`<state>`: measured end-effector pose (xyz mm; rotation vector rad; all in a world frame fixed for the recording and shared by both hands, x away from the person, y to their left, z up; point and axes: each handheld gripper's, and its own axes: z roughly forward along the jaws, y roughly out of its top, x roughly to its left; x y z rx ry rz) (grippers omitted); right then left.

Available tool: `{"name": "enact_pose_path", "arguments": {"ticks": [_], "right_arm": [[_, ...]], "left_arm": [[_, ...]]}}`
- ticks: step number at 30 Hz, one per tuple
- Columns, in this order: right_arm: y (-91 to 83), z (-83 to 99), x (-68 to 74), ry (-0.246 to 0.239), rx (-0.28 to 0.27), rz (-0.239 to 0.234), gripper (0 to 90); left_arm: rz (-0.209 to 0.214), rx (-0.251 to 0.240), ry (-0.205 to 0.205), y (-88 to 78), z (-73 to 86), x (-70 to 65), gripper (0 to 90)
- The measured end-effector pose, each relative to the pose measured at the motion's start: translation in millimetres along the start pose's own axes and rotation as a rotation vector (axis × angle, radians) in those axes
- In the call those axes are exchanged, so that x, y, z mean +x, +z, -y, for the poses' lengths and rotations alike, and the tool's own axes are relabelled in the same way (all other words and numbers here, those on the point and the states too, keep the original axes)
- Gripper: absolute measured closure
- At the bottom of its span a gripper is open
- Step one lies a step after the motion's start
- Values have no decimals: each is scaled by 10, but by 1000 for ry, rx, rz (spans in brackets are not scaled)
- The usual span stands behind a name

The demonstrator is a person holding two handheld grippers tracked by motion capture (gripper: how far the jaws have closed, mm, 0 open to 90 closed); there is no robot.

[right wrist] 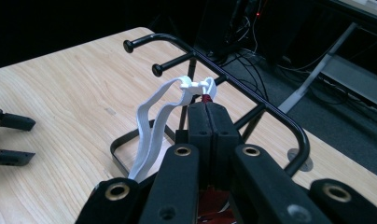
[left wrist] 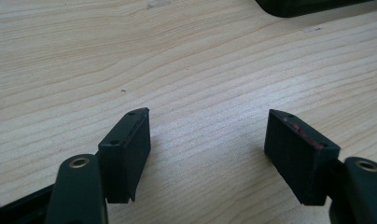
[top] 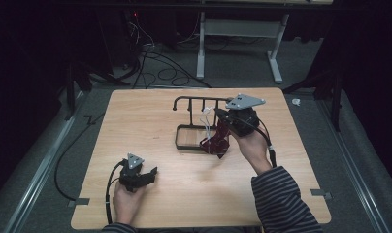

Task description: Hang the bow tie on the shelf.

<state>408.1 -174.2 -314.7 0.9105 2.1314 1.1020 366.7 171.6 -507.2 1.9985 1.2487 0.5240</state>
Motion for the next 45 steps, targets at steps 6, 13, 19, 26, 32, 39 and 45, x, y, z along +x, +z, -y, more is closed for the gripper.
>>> {"name": "enact_pose_path", "arguments": {"ticks": [6,13,19,26,32,39,45], "right_arm": [[71,-45,7,4,-1,-10,900],[130,-93,4,12,-2,-13,900],[191,-137,1,6,4,-9,900],[323,-178,-21,5,27,-4,900],[392,-188,-41,11,36,1,900],[465,-210,-67,15,44,15,900],[522,-243,-100,27,46,32,900]], "left_arm": [[1,0,-1,0,-1,1,318],[1,1,0,0,-1,3,318],[2,1,-1,0,-1,5,318],[4,-1,-3,0,-1,5,318],[4,-2,-4,0,0,5,318],[4,-3,-5,1,0,6,317],[4,-1,-4,0,0,8,318]]}}
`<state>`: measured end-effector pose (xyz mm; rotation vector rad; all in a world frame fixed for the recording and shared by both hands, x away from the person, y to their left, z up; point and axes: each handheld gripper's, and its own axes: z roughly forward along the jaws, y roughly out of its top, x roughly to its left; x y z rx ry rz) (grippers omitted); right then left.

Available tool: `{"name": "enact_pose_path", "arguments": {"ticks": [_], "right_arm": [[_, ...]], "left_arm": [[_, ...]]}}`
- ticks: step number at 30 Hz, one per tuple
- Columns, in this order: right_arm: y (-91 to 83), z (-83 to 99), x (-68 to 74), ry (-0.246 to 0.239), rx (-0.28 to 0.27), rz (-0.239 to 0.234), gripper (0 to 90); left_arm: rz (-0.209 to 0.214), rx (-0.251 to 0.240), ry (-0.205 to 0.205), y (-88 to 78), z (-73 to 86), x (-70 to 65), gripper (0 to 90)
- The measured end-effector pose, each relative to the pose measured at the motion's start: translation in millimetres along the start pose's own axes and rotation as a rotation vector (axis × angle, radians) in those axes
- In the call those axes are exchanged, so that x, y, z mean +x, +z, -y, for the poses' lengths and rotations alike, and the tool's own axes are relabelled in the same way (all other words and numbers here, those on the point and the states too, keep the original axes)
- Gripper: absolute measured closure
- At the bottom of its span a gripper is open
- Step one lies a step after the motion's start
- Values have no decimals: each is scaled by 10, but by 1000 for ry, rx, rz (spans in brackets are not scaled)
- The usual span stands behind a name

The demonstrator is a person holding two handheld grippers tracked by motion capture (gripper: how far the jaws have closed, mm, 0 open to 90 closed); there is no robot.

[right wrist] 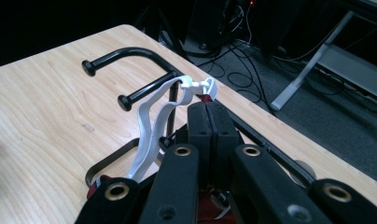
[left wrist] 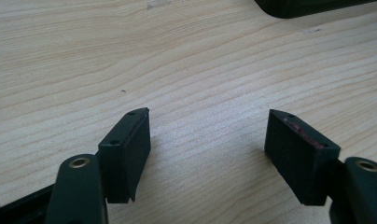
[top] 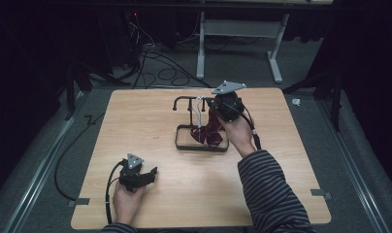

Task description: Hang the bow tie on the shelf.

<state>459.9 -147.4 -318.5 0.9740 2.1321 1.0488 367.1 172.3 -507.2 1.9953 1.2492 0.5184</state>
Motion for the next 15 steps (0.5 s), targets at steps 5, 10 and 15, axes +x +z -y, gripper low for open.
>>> {"name": "enact_pose_path", "arguments": {"ticks": [5,10,15], "right_arm": [[10,-39,-17,3,-3,10,900],[45,-34,-13,-7,7,14,900],[104,-22,-28,1,17,20,900]], "left_arm": [[0,0,0,0,0,0,318],[2,1,-1,-1,-1,2,318],[3,0,-2,-1,0,2,317]]}}
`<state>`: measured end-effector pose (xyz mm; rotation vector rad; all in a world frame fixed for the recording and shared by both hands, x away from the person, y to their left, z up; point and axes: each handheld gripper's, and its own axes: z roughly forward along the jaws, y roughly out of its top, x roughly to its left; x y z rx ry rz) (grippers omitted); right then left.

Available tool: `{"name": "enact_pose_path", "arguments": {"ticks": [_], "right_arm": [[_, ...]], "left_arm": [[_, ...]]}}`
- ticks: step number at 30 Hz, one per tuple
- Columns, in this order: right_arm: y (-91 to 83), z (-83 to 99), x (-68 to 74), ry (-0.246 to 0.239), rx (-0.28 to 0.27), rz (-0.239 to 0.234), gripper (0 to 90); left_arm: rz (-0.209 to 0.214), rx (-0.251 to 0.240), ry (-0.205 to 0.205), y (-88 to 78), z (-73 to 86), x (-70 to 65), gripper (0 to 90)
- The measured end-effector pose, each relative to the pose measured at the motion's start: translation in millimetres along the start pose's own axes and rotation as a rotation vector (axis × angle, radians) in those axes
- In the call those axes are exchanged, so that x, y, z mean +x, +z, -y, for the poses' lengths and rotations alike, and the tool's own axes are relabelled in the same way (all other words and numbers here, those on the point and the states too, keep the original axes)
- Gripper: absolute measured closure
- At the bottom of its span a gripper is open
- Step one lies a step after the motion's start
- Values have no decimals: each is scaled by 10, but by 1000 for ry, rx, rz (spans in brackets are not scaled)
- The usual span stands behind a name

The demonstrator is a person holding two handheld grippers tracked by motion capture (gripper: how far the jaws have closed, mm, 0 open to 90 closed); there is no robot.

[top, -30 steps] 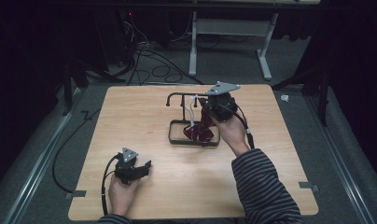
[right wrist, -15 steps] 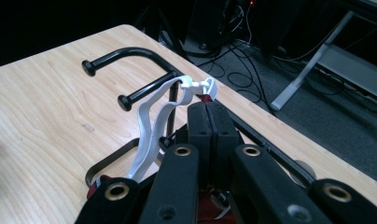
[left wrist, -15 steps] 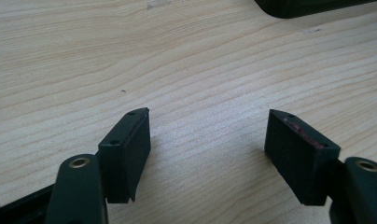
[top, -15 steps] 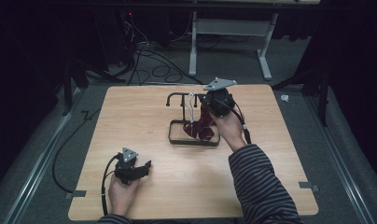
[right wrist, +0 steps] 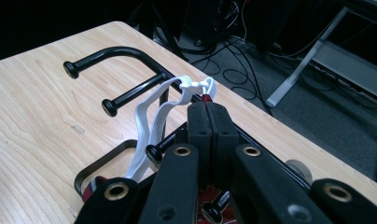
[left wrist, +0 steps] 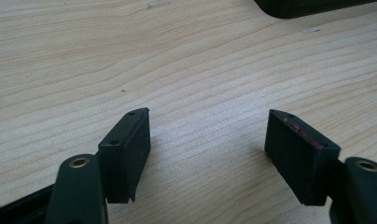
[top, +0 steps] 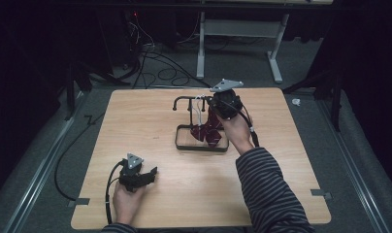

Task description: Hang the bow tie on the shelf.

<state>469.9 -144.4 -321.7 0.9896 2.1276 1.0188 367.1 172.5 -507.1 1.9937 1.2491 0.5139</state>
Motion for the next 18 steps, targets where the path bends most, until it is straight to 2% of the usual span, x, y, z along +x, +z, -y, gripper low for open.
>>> {"name": "enact_pose_path", "arguments": {"ticks": [15,18], "right_arm": [[45,17,10,-4,26,-6,900],[63,24,11,0,41,-11,870]], "left_arm": [[0,1,1,0,0,-1,317],[-1,1,1,-1,0,1,317]]}}
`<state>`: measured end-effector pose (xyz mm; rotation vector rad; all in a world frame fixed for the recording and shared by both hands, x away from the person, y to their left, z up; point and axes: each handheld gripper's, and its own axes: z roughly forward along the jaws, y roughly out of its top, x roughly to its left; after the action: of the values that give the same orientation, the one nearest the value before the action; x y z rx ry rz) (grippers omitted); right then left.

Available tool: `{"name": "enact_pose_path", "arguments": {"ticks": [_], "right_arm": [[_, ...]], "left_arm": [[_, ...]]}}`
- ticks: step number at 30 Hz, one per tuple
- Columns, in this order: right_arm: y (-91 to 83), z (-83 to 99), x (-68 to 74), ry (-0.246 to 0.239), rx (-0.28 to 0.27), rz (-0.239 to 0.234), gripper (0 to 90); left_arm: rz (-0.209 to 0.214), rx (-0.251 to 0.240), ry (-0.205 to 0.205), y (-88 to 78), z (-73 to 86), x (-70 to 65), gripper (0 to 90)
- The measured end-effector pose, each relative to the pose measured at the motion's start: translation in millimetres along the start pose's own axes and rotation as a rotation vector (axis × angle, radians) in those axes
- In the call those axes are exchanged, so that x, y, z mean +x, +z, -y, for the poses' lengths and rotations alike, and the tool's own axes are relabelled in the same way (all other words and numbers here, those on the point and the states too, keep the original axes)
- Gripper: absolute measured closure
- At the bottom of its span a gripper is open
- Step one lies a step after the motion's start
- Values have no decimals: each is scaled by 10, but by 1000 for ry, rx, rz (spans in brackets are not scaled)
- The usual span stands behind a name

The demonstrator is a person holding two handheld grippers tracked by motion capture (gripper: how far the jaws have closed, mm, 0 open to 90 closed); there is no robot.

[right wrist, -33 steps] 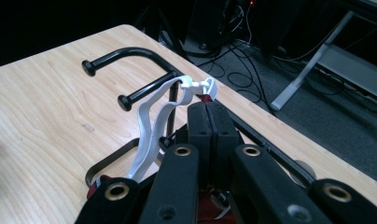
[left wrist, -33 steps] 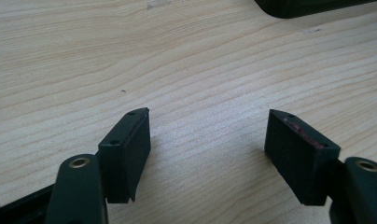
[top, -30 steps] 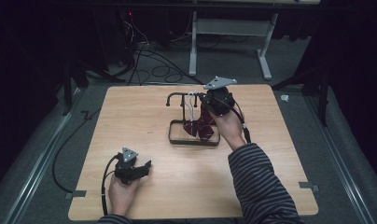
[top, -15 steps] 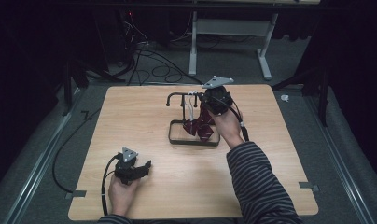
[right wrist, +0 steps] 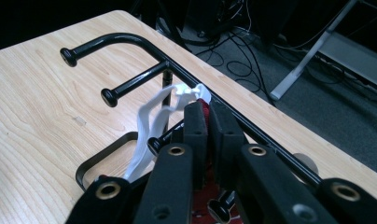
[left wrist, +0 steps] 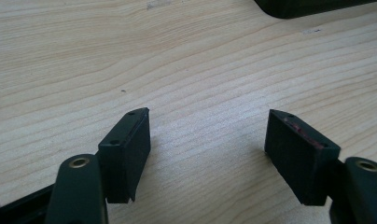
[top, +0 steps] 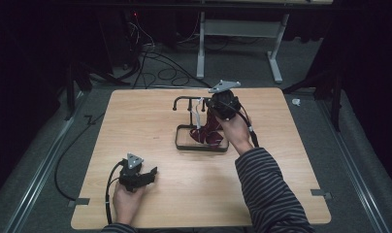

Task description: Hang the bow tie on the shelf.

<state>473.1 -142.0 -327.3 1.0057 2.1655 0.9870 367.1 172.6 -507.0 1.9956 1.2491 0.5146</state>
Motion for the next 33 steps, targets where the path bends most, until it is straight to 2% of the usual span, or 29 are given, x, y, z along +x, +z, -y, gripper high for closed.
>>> {"name": "enact_pose_path", "arguments": {"ticks": [6,18,33], "right_arm": [[-20,-3,1,0,-12,-7,823],[-219,67,-22,-8,-48,-18,817],[-441,287,-153,52,-87,-52,790]], "left_arm": [[0,-1,0,0,0,-1,318],[-4,-1,0,3,0,-8,317],[-7,0,4,4,-1,-12,317]]}}
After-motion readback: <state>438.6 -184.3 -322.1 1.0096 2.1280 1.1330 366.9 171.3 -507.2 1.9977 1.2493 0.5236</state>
